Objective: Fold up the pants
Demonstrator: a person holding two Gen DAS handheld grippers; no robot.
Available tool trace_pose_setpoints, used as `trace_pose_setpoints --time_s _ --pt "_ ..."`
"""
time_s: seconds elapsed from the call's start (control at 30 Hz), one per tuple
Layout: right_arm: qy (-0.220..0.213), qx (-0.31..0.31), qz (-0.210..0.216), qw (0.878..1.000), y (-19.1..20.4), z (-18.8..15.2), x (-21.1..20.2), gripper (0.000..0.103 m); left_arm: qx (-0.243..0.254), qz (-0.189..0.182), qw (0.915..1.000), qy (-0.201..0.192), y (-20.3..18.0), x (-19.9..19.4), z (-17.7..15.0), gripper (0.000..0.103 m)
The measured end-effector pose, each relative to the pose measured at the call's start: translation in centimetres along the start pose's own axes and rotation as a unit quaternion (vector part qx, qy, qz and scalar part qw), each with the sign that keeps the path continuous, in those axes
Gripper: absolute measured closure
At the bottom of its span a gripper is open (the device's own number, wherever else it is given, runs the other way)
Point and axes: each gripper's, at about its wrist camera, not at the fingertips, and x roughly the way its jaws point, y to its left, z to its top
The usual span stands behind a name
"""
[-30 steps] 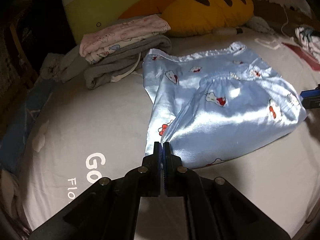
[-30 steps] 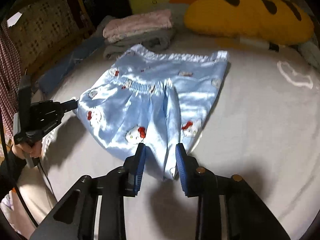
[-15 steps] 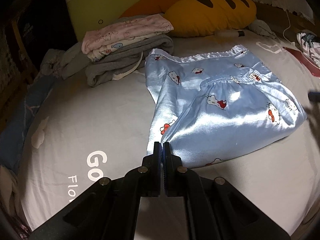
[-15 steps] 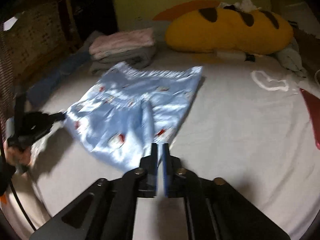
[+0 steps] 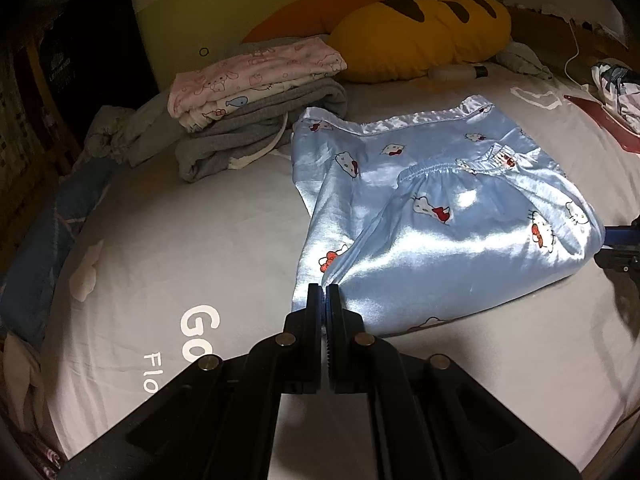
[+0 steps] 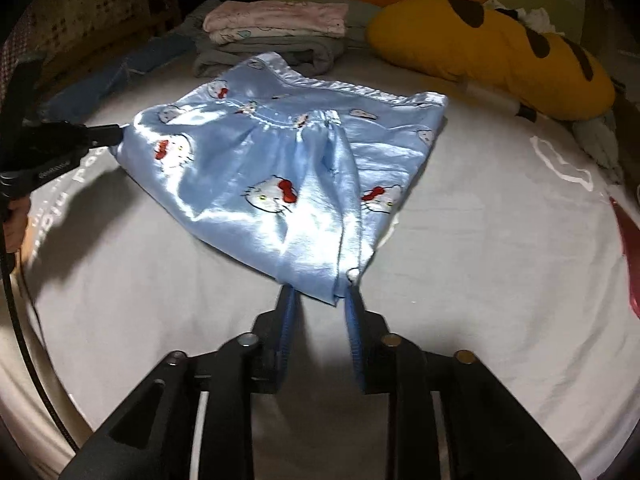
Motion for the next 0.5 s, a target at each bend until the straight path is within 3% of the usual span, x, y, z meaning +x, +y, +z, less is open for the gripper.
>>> trace_pose_setpoints --time_s 0.03,0.07,0.1,0.3,0.43,0.5 --pt "0.001 -0.004 -0.001 1.000 0.1 0.0 0.1 0.077 -0.001 0.000 1.0000 0.002 0.0 0.1 0.0 0.102" --pt "-0.002 -0.007 -0.006 1.000 0.2 0.0 0.0 0.085 -0.001 -0.001 1.0000 0.003 0.1 0.2 -0.1 0.102" --pt "-0.011 -0.007 -0.017 1.000 0.2 0.0 -0.1 0.102 -0.002 -0.001 1.0000 0.004 0.1 0.3 -0.1 0.102" --pt "-0.070 0.037 -0.059 0.995 -1.3 0.6 -1.9 0.103 0.001 0.003 1.0000 -0.001 0.2 0.1 0.0 0.102" --pt "-0.040 0.083 -0.095 0.991 -3.7 0.7 -0.9 0.103 -0.002 0.009 1.0000 0.002 0.4 0.2 0.1 0.102" --pt "-0.036 0.098 -0.090 0.990 -4.4 0.7 -0.9 0.103 -0.006 0.004 0.9999 0.009 0.5 0.5 0.0 0.102"
